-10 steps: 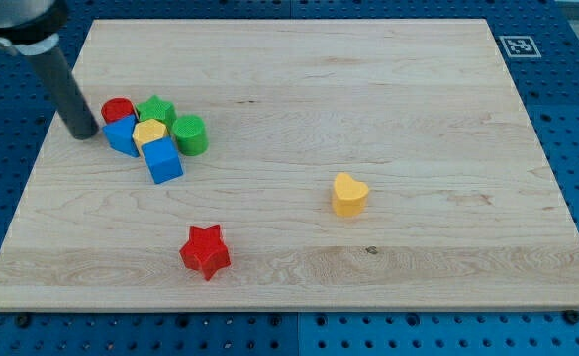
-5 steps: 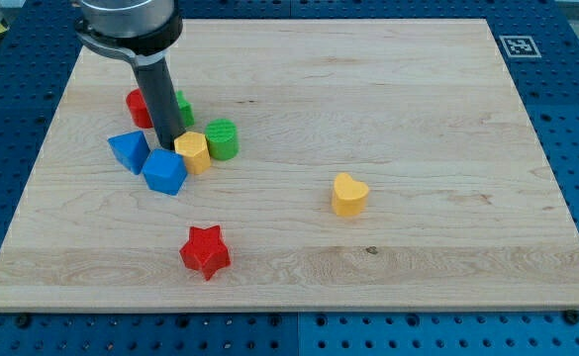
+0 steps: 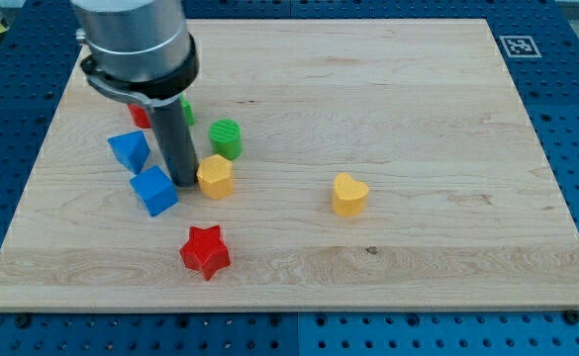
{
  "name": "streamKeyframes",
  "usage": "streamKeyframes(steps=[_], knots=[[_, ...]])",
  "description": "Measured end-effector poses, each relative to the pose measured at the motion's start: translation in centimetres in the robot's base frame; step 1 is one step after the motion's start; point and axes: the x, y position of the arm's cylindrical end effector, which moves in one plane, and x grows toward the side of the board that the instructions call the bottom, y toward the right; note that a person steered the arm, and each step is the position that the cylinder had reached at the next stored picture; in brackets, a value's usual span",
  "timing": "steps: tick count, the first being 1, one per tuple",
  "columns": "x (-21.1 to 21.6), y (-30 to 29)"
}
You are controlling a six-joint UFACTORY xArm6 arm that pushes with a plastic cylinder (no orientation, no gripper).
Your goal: Push the yellow hexagon close to the yellow heart
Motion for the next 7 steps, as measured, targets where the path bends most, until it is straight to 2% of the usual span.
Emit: streamKeyframes(steps=[2,3,7], knots=[[0.0,5.6],[1.4,7.1],[2.5,14.0]])
